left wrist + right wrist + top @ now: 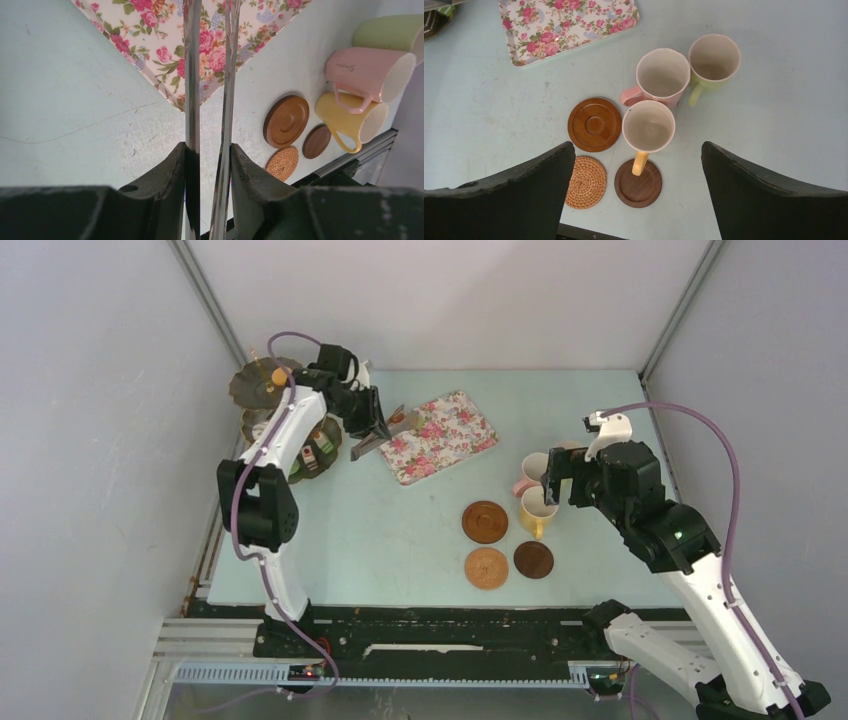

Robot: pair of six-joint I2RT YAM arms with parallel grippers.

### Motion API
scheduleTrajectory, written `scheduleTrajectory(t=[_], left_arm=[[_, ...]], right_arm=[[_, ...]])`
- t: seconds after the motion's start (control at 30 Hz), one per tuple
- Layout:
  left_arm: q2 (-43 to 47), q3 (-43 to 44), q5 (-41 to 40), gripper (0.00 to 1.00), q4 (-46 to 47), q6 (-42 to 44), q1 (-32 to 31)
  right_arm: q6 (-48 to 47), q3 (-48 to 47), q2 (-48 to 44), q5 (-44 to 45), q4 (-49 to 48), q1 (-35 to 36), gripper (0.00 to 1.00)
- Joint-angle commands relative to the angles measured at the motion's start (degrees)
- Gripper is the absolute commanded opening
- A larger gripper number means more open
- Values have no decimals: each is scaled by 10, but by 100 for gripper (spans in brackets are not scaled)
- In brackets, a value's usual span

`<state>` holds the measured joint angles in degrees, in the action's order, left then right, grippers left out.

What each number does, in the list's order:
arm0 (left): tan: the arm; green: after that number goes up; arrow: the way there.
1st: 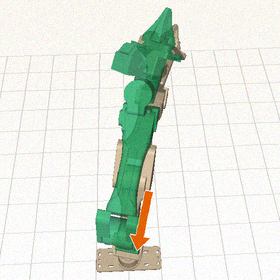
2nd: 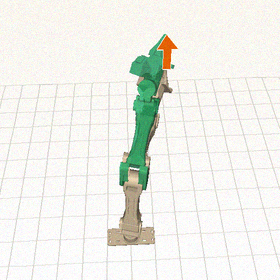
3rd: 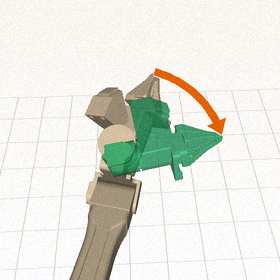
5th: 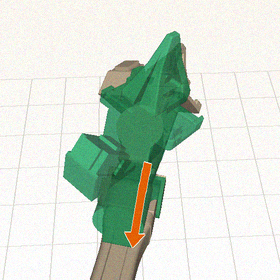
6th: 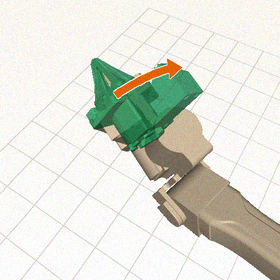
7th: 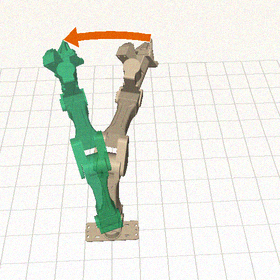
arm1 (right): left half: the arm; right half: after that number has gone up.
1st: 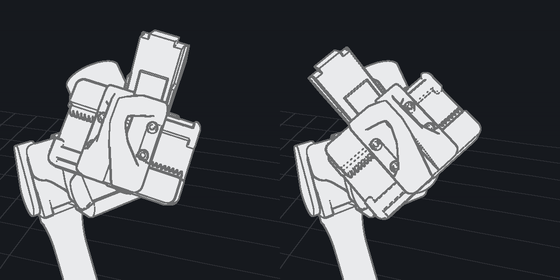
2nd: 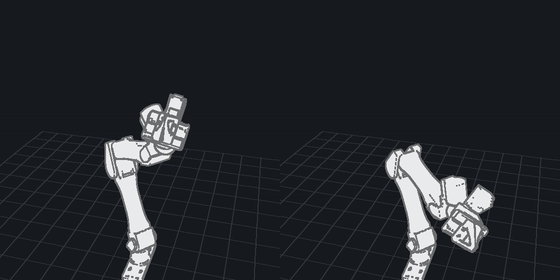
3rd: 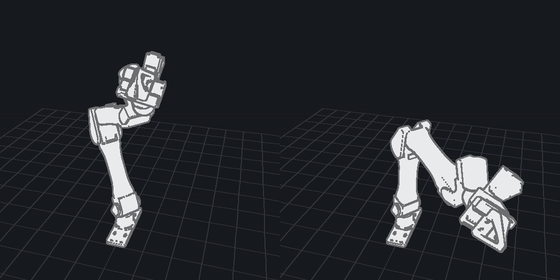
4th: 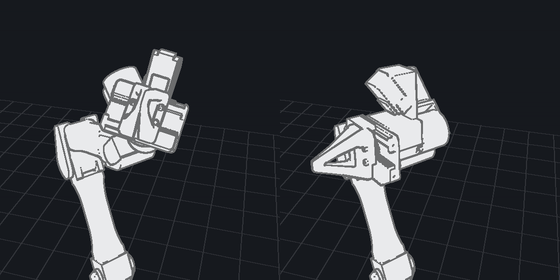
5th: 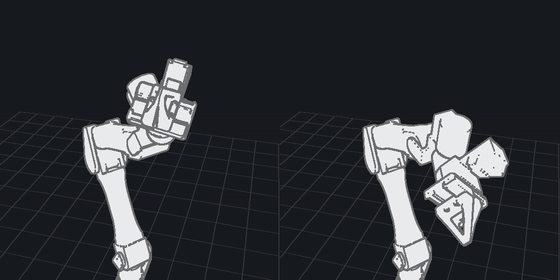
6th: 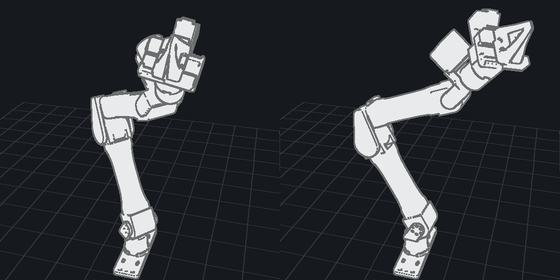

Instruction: Serve the afternoon tea

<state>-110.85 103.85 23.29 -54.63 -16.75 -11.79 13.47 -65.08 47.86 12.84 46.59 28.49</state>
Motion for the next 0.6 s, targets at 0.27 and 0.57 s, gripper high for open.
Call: scheduleTrajectory(t=[0.27,0.57], left_arm=[[123,-11,33,32,-1,-32,25],[176,41,26,32,-30,-42,39]], right_arm=[[28,-20,-9,-38,-15,1,100],[21,-19,-9,-36,-26,8,100]])
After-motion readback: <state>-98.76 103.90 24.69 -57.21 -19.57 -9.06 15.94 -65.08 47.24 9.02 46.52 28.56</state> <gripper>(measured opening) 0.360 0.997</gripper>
